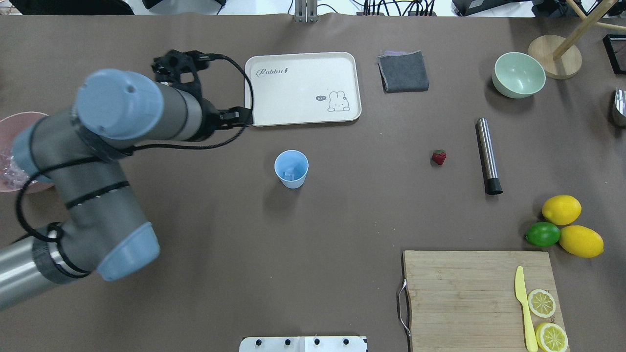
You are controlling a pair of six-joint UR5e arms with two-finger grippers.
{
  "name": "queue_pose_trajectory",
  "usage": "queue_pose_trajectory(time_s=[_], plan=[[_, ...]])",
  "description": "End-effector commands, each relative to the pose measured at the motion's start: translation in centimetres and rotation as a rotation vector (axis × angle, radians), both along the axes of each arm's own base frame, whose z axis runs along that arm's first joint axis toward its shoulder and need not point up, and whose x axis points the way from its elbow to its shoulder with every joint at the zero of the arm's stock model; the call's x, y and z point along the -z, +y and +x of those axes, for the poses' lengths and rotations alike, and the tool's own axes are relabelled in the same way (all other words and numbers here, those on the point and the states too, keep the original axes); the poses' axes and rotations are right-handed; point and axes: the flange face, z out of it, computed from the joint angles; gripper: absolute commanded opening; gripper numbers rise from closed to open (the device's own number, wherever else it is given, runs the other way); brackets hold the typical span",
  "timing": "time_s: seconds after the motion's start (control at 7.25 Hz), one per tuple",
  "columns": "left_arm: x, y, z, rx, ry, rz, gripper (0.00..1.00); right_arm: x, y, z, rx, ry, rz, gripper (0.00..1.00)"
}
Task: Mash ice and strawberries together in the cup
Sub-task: 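Move the left gripper back over the pink ice bowl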
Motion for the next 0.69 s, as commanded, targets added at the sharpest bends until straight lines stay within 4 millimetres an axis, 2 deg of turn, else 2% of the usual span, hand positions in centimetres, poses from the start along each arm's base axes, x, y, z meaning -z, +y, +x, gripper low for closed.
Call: queue_pose_trajectory(time_s=[0.0,0.14,0.28,0.55], plan=[[-9.8,-2.0,-14.2,-0.11,-0.095,-0.025,0.98,0.4,0.4,-0.6,0.007,-0.079,0.003,1.0],[-13.6,-2.0,-18.9,-0.145,-0.12,-0.035,0.98,0.5,0.5,-0.6,0.007,-0.082,0.004,1.0],[-16.6,-1.1,-21.8,-0.123,-0.119,-0.096,0.98,0.5,0.5,-0.6,0.008,-0.082,0.005,1.0],[-21.3,0.6,-25.4,0.006,-0.103,-0.261,0.98,0.6,0.4,-0.7,0.01,-0.082,0.008,1.0]])
